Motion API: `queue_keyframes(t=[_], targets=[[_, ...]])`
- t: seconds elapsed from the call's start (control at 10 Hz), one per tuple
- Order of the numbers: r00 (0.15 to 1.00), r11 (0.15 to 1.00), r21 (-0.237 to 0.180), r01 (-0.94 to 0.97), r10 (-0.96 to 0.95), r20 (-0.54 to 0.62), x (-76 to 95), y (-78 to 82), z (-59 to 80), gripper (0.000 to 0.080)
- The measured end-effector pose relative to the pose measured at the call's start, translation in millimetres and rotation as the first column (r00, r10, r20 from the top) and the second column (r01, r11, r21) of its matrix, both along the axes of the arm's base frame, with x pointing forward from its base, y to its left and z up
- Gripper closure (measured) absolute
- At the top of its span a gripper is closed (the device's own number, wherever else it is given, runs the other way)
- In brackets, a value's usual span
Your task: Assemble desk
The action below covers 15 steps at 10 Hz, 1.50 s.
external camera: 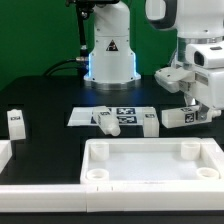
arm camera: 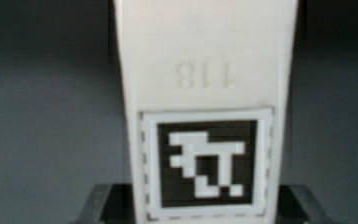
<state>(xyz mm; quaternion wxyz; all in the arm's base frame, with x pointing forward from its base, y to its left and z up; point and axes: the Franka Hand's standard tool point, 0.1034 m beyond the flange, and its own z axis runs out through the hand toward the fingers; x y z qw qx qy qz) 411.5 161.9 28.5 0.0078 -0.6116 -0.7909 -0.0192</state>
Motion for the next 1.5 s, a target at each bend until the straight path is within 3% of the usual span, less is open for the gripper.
queue_keyframes(t=[0.3,0.5,0.7,1.0,1.2,1.3,1.5], targets=[[0.980,0.980,-0.020,-0.200,0.200,0.008,-0.2,-3.1,-1.3,0.0515],[0.777,0.777,-0.033,-0.629,0.630,0.002,-2.8,8.0,-2.5,0.0515],[0.732,0.732,-0.036,-0.681,0.681,-0.003,-4.4,-0.8,-4.9,0.0515],[0.593,0.592,-0.055,-0.804,0.805,-0.011,-6.5,-5.3,-7.4,0.0515],[0.493,0.491,-0.051,-0.869,0.869,-0.031,-28.5,0.4,-13.5,0.0515],[0.490,0.489,-0.040,-0.871,0.870,-0.042,-39.0,-0.4,-18.0,0.0515],[0.526,0.525,-0.036,-0.851,0.849,-0.046,-40.5,-1.2,-20.5,0.0515]])
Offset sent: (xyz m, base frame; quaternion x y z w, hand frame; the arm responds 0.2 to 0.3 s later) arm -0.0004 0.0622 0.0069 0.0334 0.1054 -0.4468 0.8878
